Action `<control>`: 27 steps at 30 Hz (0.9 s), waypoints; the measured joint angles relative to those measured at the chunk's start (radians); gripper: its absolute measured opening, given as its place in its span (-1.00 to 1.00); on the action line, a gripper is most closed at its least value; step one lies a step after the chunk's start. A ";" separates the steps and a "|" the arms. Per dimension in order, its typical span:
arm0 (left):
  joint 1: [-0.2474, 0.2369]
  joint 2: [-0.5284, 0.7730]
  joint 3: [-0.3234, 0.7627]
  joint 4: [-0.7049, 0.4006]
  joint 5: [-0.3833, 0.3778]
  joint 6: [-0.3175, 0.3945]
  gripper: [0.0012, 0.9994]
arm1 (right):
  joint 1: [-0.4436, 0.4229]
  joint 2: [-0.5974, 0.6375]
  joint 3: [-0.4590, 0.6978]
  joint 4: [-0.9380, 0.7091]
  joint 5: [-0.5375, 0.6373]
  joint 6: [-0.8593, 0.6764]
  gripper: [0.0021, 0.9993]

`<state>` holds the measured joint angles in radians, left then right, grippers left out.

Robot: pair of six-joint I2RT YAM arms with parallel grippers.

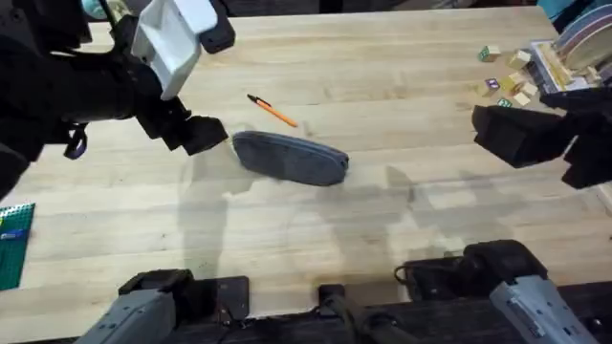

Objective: Unzip the bag, pick up the pens from the table one at a time and place them inside, then zip the bag closed.

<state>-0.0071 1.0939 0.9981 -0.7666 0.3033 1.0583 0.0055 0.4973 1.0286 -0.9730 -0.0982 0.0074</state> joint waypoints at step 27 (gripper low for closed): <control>0.106 0.122 0.006 -0.150 0.192 0.472 0.99 | 0.000 0.000 0.000 0.001 0.035 0.000 1.00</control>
<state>0.0989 1.2160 1.0042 -0.9162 0.4954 1.5306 0.0055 0.4973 1.0286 -0.9722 -0.0631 0.0074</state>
